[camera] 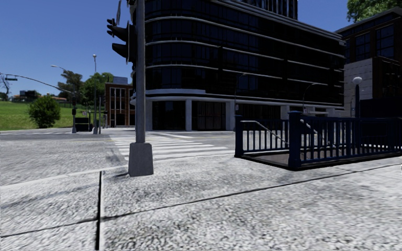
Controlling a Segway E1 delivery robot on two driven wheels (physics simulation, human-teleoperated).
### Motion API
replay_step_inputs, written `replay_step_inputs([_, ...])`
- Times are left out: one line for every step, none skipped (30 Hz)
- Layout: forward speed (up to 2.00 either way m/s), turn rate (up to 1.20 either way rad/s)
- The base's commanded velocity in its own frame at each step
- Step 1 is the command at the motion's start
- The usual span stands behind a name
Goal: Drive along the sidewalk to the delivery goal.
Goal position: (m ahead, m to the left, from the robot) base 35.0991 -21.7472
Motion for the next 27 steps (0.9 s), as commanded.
replay_step_inputs([2.0,-0.41])
replay_step_inputs([2.0,-0.41])
replay_step_inputs([2.0,-0.41])
replay_step_inputs([2.0,-0.41])
replay_step_inputs([2.0,-0.41])
replay_step_inputs([2.0,-0.41])
replay_step_inputs([2.0,-0.41])
replay_step_inputs([2.0,0.0])
replay_step_inputs([2.0,0.0])
replay_step_inputs([2.0,0.0])
replay_step_inputs([2.0,0.0])
replay_step_inputs([2.0,0.0])
replay_step_inputs([2.0,0.0])
replay_step_inputs([2.0,0.0])
replay_step_inputs([2.0,0.0])
replay_step_inputs([2.0,0.0])
replay_step_inputs([2.0,0.0])
replay_step_inputs([2.0,0.0])
replay_step_inputs([2.0,0.0])
replay_step_inputs([2.0,0.0])
replay_step_inputs([2.0,0.0])
replay_step_inputs([2.0,0.0])
replay_step_inputs([2.0,0.0])
replay_step_inputs([2.0,0.0])
replay_step_inputs([2.0,0.09])
replay_step_inputs([2.0,0.09])
replay_step_inputs([2.0,0.22])
